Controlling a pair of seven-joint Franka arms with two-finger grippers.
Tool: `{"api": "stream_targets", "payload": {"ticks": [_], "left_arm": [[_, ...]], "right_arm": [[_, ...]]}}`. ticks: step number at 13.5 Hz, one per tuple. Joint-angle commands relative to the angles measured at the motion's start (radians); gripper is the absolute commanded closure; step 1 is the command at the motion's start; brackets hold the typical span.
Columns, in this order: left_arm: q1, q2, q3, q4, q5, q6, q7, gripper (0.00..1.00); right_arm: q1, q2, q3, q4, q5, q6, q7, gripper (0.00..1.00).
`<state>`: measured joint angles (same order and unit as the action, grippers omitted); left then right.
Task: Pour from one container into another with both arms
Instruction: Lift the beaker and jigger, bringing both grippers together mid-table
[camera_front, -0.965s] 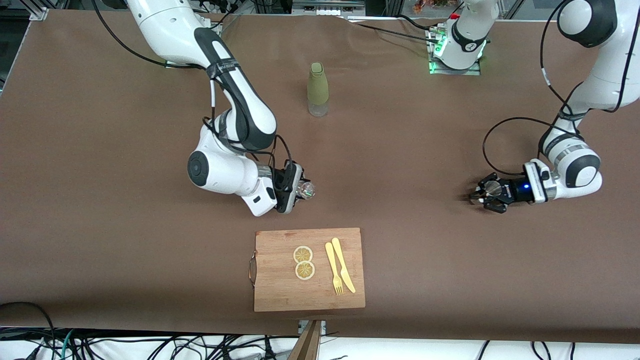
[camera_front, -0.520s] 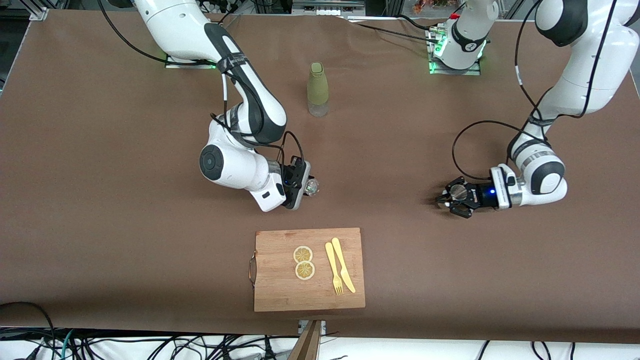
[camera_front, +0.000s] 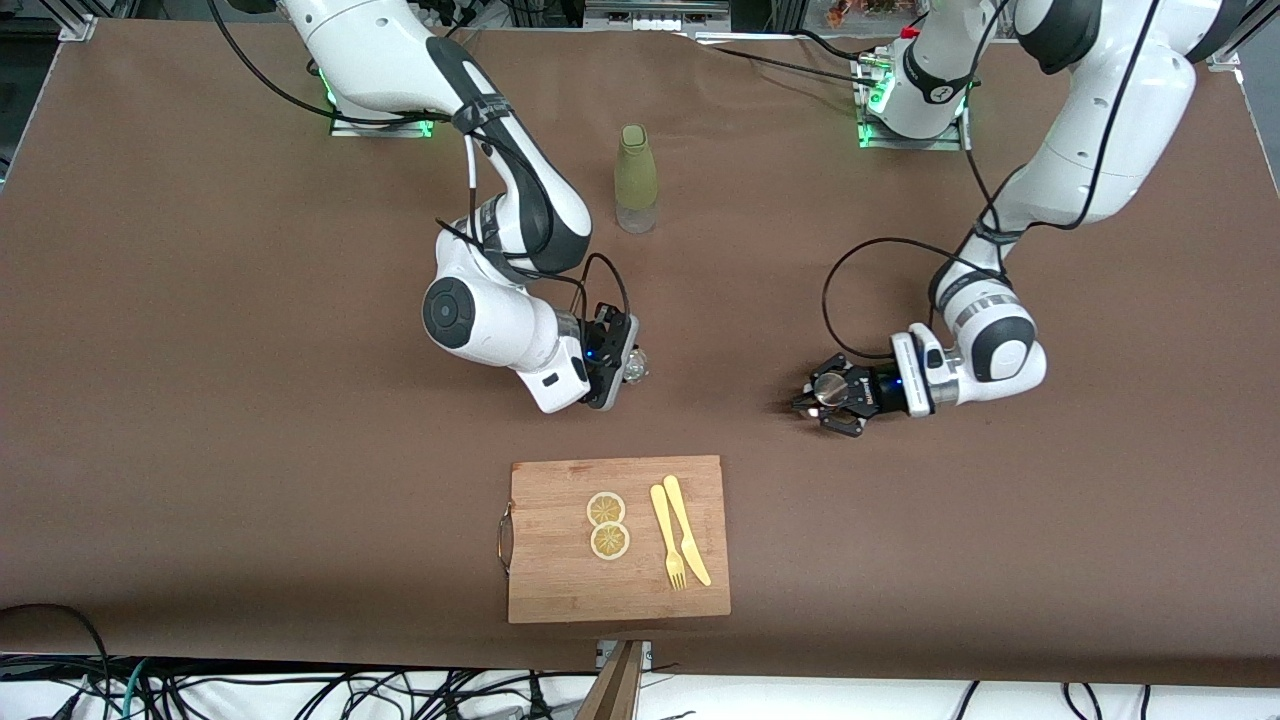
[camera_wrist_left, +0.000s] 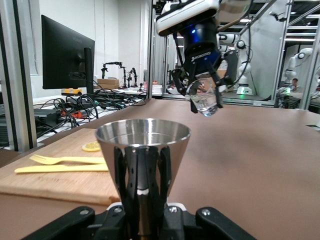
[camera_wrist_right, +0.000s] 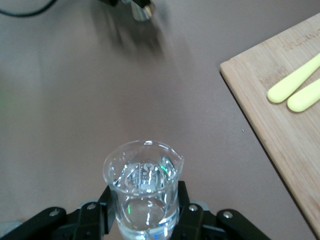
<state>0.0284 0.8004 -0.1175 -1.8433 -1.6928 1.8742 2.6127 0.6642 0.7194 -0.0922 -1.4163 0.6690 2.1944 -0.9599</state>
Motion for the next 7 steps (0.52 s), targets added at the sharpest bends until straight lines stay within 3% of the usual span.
{"api": "stream_targets", "payload": {"ticks": [1,7], "left_arm": [[-0.068,-0.043,0.013,-0.043,-0.103,0.045,0.073,1.0],[-0.169,-0.043,0.013,-0.045,-0.231,0.152,0.127,1.0]], "right_arm": [[0.021,-0.009,-0.003,0.02,-0.034,0.004,0.061,0.77],[0.051,-0.009,-0.001,0.034,-0.089,0.004,0.138,0.76]]}}
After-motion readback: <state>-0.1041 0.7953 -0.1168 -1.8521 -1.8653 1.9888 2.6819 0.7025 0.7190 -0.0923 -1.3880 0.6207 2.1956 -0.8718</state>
